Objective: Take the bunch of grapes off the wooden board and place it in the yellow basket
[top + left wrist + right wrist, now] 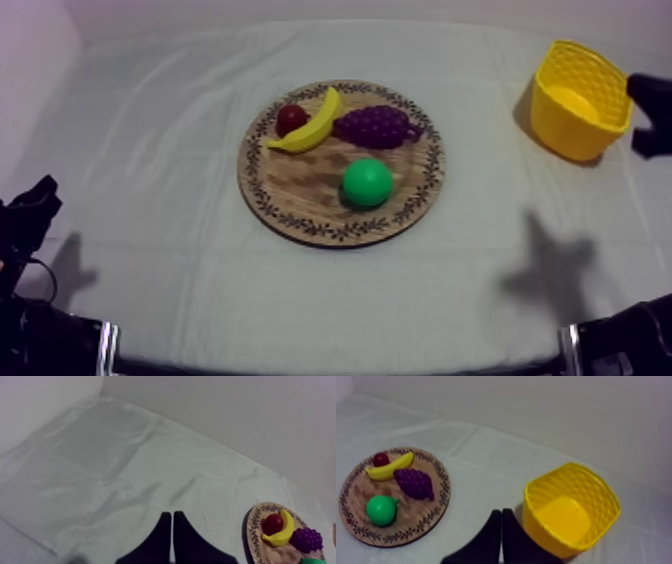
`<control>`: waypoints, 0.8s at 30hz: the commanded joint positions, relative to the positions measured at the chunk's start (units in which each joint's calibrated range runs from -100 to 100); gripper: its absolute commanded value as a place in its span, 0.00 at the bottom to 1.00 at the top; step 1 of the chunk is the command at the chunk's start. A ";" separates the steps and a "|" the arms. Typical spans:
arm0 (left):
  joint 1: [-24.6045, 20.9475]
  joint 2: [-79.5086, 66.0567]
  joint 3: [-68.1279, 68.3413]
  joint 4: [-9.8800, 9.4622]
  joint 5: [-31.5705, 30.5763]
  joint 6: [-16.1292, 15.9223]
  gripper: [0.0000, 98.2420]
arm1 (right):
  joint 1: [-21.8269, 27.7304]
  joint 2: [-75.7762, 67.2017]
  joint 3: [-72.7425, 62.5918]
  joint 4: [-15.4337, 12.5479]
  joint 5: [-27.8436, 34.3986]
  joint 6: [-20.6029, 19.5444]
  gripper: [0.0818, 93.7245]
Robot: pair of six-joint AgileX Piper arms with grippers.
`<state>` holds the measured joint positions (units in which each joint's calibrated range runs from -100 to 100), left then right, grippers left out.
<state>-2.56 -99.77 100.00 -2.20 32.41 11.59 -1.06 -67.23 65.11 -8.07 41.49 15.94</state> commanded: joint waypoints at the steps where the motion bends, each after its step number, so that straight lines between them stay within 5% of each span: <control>1: -0.01 0.03 0.00 -0.02 0.01 0.01 0.00 | -0.05 8.23 -12.79 -1.88 3.18 2.15 0.01; 14: -0.01 0.03 0.00 -0.02 0.01 0.01 0.00 | -3.35 37.47 -45.29 -9.62 23.96 12.58 0.01; 24: -0.01 0.03 0.00 -0.02 0.01 -0.02 0.00 | -7.86 57.80 -59.23 -9.56 35.65 18.39 0.01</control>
<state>-2.56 -99.77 100.00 -2.20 32.41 11.59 -8.32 -15.54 8.19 -17.95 76.11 33.35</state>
